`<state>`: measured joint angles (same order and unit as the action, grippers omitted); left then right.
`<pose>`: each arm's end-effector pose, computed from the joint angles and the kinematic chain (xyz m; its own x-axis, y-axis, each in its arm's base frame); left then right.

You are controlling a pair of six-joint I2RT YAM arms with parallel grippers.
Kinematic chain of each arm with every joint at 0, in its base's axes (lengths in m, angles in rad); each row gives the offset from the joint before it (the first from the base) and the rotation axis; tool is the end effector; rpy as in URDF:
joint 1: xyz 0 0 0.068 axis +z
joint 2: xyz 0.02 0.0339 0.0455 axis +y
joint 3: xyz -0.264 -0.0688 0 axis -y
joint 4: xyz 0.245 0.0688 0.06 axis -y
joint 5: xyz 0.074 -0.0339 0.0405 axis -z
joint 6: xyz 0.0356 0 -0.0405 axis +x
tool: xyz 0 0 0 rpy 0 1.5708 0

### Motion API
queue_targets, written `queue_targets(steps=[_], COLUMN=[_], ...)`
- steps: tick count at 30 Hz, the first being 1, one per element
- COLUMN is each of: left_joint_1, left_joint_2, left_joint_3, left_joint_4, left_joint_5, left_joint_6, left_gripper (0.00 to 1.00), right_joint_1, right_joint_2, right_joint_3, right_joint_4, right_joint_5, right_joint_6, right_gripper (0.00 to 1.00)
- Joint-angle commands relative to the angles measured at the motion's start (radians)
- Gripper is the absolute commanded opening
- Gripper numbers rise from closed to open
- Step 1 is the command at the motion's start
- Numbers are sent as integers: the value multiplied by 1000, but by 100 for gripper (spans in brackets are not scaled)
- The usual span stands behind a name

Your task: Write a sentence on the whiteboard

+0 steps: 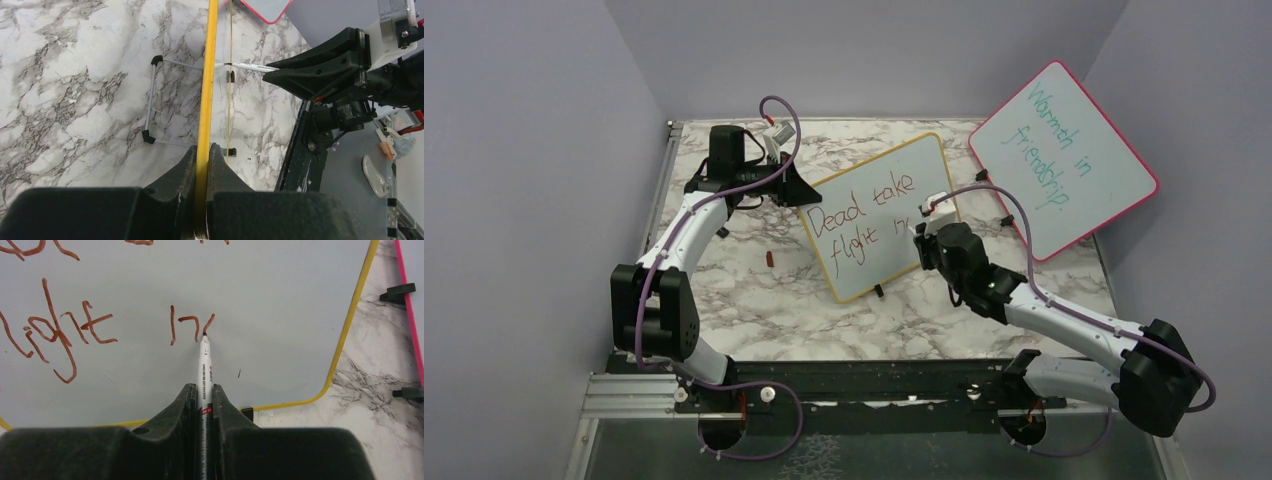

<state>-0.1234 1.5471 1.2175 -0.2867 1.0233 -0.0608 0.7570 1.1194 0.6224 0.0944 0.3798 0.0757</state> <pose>0.3342 -0.0721 0.3014 -0.6185 0.0448 -0.7845 0.7193 0.4344 -0.5422 0.1888 0.1602 0.2450 -0.3135 -0.1995 -0.9284 -0.3672 0.9271 -0.0753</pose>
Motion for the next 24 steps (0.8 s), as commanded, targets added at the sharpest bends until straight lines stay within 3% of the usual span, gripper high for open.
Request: queue_targets(steps=[1, 11, 24], left_joint_1=[17, 18, 17], left_joint_2=[50, 47, 47], left_joint_3=[-19, -19, -19], left_joint_4=[-58, -57, -58], left_joint_5=[-230, -227, -225], left_joint_6=[93, 93, 95], left_gripper=[0, 0, 0], right_joint_1=[-7, -8, -19], right_joint_2=[-18, -11, 35], right_joint_3=[-21, -21, -2], right_joint_4=[-52, -30, 64], right_joint_5=[23, 108, 103], right_joint_6=[14, 20, -5], right_gripper=[1, 0, 0])
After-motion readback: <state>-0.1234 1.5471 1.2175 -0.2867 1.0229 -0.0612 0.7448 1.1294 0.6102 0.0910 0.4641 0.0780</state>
